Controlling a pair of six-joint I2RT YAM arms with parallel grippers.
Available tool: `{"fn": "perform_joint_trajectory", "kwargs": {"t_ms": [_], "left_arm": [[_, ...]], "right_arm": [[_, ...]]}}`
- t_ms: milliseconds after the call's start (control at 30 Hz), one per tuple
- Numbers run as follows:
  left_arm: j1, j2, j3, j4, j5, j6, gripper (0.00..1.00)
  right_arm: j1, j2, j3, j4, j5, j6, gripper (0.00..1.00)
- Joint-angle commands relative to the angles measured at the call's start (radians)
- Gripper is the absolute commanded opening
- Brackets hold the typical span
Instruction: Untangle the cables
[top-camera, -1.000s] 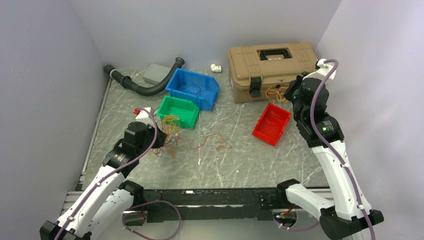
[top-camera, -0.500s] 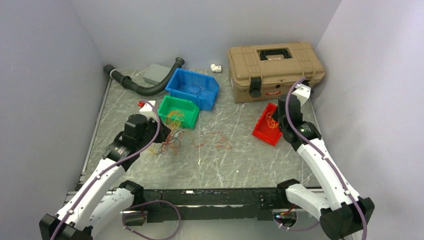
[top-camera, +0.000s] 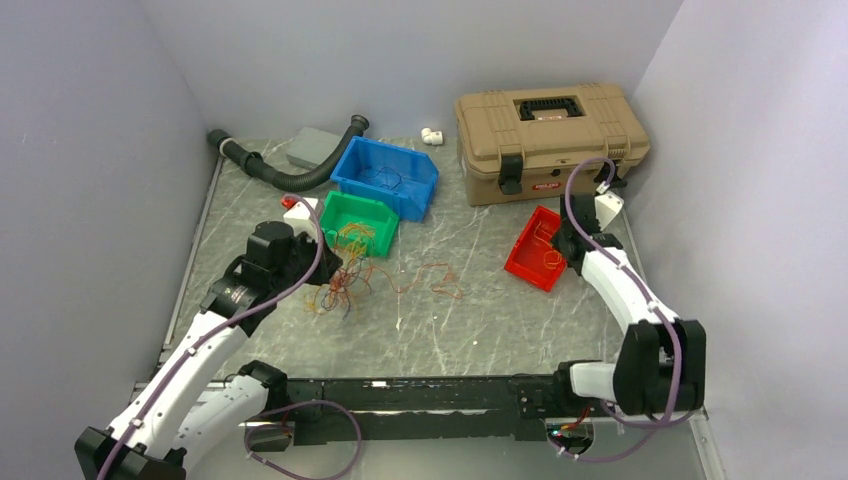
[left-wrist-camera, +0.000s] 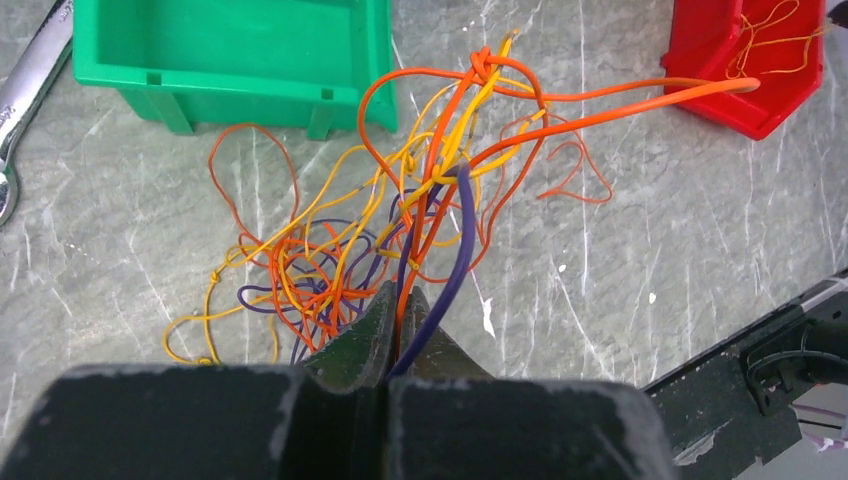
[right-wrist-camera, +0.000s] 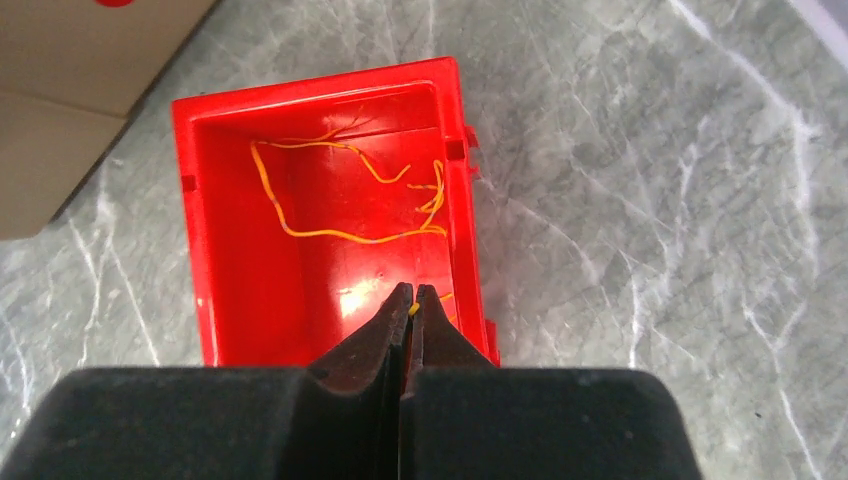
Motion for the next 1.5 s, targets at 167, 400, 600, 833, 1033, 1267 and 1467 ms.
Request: {"fn": "perform_joint_trajectory", "kwargs": {"t_ms": [167,400,600,833,1033,1267,1467], "left_arm": [[-0.005,-0.026,0.077,-0.016,0.121,0.113,0.00],[-0.005,-0.027,0.078,-0.017,0.168,0.139,0.00],[-0.005,-0.024,0.106,-0.063,0.122,0.188,0.00],[-0.005,-0.049,0.097,-0.077,0.087,0.200,0.00],[-0.004,-0.090,0.069,-0.055,0.075,0.197,0.00],[-0.005,-0.110,0.067,-0.060,0.065,0.195,0.00],[-0.005,-0.114,0.064,-0.071,0.006,0.172,0.00]], "right_arm": [[-0.037,0.205,0.109,0.026,-0.076,0.061,0.16],[0.004,0.040,0.108,0.016,-0.117,-0.086,0.64],[0.281,0.046,0.236,-0.080,-0.352,-0.299,0.84],[0.494,0.095,0.101,0.263,-0.814,-0.418,0.96],[0.655,0.213,0.086,0.427,-0.898,-0.499,0.95],[0.751,0.384,0.126,0.597,-0.819,-0.487,0.85],[0.774,0.365,0.101,0.724,-0.725,-0.404,0.17]]}}
